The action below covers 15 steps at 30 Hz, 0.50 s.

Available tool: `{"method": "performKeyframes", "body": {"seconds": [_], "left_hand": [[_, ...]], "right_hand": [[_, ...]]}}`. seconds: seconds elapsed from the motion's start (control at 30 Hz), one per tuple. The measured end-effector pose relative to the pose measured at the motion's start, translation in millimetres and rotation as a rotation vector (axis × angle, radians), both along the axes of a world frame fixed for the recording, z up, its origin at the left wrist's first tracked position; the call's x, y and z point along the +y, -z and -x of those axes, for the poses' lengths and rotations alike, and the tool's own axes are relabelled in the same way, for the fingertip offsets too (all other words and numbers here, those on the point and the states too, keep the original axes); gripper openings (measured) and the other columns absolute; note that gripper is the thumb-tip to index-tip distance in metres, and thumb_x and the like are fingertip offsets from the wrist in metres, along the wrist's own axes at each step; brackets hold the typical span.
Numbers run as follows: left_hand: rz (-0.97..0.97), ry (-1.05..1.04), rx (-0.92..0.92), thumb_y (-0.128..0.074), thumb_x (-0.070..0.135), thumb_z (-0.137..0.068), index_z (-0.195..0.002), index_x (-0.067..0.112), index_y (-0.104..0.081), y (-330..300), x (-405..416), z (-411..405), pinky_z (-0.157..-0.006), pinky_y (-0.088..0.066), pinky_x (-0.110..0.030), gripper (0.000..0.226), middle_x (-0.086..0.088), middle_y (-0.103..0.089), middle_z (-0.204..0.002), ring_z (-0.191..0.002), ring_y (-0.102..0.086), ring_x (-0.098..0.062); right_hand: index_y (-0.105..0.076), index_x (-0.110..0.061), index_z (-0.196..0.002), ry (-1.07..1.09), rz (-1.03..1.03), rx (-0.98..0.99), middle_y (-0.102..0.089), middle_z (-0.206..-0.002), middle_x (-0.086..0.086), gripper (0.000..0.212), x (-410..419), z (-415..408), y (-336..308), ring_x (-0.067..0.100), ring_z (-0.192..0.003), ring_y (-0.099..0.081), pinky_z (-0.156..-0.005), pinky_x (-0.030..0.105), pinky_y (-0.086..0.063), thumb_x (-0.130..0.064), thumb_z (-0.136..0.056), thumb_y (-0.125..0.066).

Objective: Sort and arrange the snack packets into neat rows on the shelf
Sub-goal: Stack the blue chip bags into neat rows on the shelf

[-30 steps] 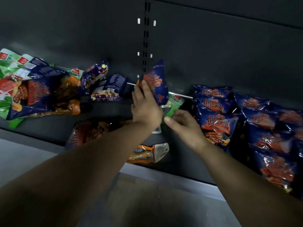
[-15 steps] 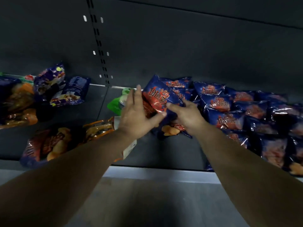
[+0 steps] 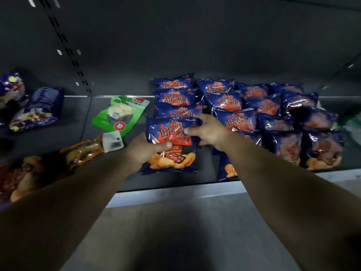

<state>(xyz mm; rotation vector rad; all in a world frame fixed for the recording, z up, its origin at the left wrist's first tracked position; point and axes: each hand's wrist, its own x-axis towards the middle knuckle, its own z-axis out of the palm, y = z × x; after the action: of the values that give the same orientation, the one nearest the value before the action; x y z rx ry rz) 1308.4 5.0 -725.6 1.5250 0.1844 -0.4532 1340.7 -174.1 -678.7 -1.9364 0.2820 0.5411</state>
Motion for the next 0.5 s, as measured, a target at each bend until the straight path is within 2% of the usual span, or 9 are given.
{"method": "performKeyframes", "body": {"seconds": [0.13, 0.23, 0.37, 0.5], "left_hand": [[0.012, -0.06, 0.045, -0.071, -0.003, -0.078, -0.106, 0.018, -0.061, 18.8, -23.0, 2.2, -0.091, -0.051, -0.044, 0.036, -0.007, -0.069, -0.102, -0.09, -0.066, -0.024], [0.001, -0.081, 0.088, -0.072, 0.0, -0.079, -0.119, 0.012, -0.058, 32.4, -33.7, -1.1, -0.095, -0.049, -0.05, 0.043, -0.011, -0.068, -0.109, -0.099, -0.065, -0.03], [-0.143, -0.075, 0.115, -0.078, 0.016, -0.077, -0.118, 0.014, -0.057, 42.8, -42.3, -5.5, -0.095, -0.05, -0.046, 0.047, -0.007, -0.068, -0.11, -0.098, -0.066, -0.025], [-0.322, -0.185, 0.08, -0.085, 0.033, -0.064, -0.117, 0.013, -0.053, 44.7, -51.9, -6.7, -0.092, -0.051, -0.042, 0.064, -0.003, -0.066, -0.107, -0.096, -0.064, -0.023]], "right_hand": [[-0.041, -0.015, -0.139, -0.098, 0.304, -0.164, -0.05, -0.117, 0.003, 0.057, -8.8, 1.4, 3.0, 0.017, -0.096, -0.052, -0.074, 0.023, -0.042, -0.016, -0.088, -0.066], [-0.041, -0.017, -0.138, -0.133, 0.485, -0.238, -0.049, -0.131, 0.01, 0.055, -10.3, 3.2, 7.4, 0.024, -0.111, -0.053, -0.081, 0.024, -0.042, -0.019, -0.088, -0.064], [-0.037, -0.011, -0.138, -0.174, 0.679, -0.223, -0.038, -0.137, 0.014, 0.054, -9.0, 6.4, 6.7, 0.033, -0.121, -0.048, -0.093, 0.036, -0.044, -0.022, -0.09, -0.06], [-0.036, -0.004, -0.134, -0.248, 0.867, -0.255, -0.034, -0.137, 0.015, 0.05, -6.9, 10.1, 2.4, 0.033, -0.124, -0.041, -0.095, 0.038, -0.043, -0.02, -0.092, -0.056]]}}
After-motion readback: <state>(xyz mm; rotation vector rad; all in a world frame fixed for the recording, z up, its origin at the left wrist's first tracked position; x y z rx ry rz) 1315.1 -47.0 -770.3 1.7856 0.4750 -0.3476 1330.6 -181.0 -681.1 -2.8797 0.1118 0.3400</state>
